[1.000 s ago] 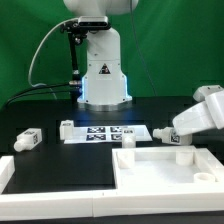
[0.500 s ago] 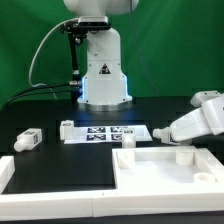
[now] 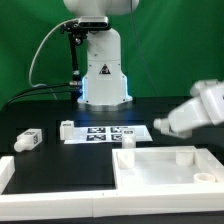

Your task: Assemble one leg

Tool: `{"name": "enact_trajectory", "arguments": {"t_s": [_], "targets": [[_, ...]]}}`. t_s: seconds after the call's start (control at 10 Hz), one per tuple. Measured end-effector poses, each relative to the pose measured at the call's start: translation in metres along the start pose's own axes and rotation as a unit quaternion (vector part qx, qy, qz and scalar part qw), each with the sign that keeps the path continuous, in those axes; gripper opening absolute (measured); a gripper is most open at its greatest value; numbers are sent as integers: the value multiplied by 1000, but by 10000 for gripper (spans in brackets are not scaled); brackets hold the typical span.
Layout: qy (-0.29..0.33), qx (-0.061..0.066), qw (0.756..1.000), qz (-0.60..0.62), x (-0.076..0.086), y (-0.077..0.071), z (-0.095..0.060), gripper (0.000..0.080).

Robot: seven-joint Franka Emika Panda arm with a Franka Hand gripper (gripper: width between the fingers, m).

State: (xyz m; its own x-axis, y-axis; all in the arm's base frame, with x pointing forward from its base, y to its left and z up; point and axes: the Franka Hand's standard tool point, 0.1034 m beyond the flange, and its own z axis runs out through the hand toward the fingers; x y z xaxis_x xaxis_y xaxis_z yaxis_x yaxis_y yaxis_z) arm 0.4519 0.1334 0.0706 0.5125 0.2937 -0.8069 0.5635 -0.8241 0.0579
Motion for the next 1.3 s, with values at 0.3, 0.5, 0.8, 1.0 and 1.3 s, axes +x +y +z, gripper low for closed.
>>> {"name": "enact_trajectory", "arguments": {"t_s": [0.3, 0.5, 0.8, 1.0, 1.3], "targets": [[110, 46, 993, 6, -34, 67, -44, 284], [167, 43, 985, 14, -36, 78, -43, 285], [277, 50, 959, 34, -31, 84, -50, 285], [348, 154, 921, 87, -10, 92, -90, 285], [458, 192, 854, 152, -8, 115, -125, 285]]}}
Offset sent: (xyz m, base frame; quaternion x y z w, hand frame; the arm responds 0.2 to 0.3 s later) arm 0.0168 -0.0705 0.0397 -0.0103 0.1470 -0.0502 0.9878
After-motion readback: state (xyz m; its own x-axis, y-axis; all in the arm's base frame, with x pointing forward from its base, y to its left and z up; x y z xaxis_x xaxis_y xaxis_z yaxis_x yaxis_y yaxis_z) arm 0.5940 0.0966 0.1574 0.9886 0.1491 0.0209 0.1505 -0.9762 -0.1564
